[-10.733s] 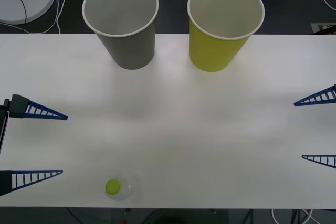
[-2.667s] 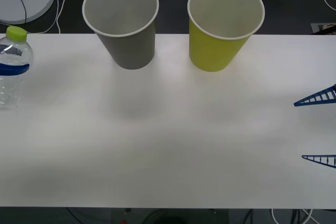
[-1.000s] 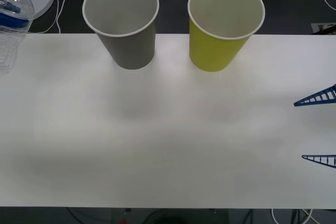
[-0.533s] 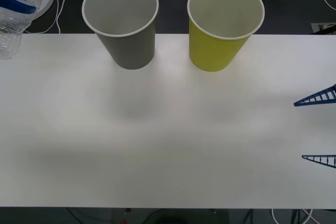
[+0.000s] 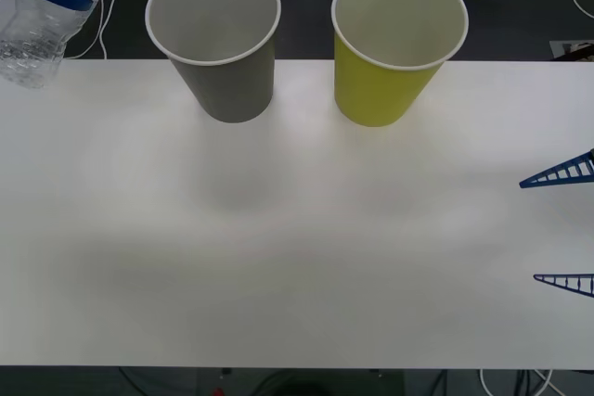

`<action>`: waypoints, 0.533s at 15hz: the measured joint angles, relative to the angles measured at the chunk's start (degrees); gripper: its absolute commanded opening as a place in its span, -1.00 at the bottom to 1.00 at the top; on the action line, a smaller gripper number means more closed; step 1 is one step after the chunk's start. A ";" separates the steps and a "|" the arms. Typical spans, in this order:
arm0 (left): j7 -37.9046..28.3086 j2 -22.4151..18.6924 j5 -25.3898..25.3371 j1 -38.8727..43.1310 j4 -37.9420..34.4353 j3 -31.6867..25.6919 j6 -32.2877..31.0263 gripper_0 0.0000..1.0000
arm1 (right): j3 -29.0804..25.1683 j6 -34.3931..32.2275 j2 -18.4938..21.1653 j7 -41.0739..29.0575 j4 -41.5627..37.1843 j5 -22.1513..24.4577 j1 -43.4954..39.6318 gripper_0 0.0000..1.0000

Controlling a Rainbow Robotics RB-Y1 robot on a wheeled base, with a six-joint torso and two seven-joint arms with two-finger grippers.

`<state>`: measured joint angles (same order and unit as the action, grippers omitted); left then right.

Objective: Put the can into the green bin and the plastic bottle into the gray bin

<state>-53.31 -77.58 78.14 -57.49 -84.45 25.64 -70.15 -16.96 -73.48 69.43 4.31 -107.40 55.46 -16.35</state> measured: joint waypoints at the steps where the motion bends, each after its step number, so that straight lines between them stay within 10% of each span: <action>1: 0.03 0.15 -0.35 -2.67 1.18 2.71 0.00 -1.00 | 0.00 0.00 0.00 0.00 0.00 0.00 0.00 1.00; 8: 0.04 5.26 -0.07 -18.58 11.06 15.46 -3.79 -1.00 | 0.00 0.00 0.00 0.00 0.00 0.00 0.00 1.00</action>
<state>-53.27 -72.32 78.08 -76.08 -73.39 41.10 -73.94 -16.96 -73.48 69.43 4.31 -107.40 55.46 -16.35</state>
